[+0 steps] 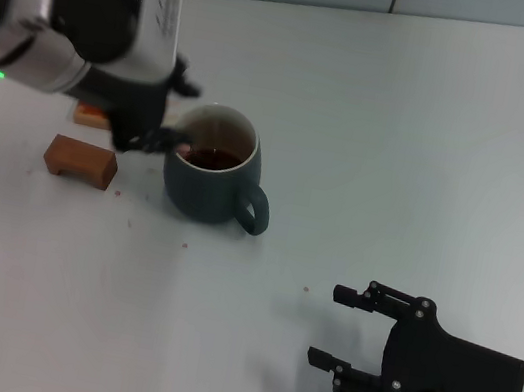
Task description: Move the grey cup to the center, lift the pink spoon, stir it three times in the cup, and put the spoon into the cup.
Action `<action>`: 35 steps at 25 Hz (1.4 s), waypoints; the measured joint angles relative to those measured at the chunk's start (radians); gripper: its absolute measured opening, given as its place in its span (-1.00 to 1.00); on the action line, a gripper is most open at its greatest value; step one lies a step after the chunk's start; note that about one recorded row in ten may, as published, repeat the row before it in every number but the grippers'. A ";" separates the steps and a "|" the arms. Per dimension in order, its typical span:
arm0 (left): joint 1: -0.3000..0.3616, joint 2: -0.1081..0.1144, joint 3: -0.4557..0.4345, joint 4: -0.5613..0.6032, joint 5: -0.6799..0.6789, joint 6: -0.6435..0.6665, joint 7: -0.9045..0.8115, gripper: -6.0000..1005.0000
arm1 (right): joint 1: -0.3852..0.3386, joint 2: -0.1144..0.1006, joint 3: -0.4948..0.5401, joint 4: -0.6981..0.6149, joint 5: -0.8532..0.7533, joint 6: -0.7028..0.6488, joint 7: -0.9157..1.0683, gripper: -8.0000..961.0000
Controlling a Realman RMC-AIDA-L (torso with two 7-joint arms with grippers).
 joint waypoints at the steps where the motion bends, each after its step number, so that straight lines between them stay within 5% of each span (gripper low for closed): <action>1: 0.009 0.001 -0.011 0.012 -0.028 -0.006 0.009 -0.16 | 0.000 0.000 0.001 0.000 0.000 0.001 0.000 0.49; 5: 0.070 0.002 -0.170 0.011 -0.403 -0.033 0.153 -0.12 | 0.000 0.000 0.005 0.000 0.000 0.006 -0.006 0.49; 8: 0.107 0.001 -0.282 -0.158 -0.793 -0.061 0.294 -0.13 | 0.000 0.000 0.008 0.000 0.000 0.006 -0.007 0.49; 9: 0.107 0.001 -0.282 -0.158 -0.793 -0.061 0.294 -0.13 | 0.000 0.000 0.008 0.000 0.000 0.006 -0.007 0.49; 15: 0.137 0.003 -0.344 -0.703 -1.426 -0.042 0.637 -0.14 | -0.003 0.000 0.010 -0.001 0.000 0.004 -0.007 0.49; 19: 0.121 0.001 -0.352 -1.042 -1.679 -0.002 0.851 -0.14 | -0.001 0.000 0.011 -0.001 0.000 0.003 -0.008 0.49; 27: 0.097 0.001 -0.349 -1.456 -1.761 -0.022 1.328 -0.13 | 0.002 0.000 0.011 0.000 0.000 0.008 -0.008 0.49; 35: 0.169 0.020 -0.321 -1.526 -1.741 -0.032 1.417 -0.10 | -0.005 -0.001 0.036 -0.007 0.002 0.009 -0.008 0.49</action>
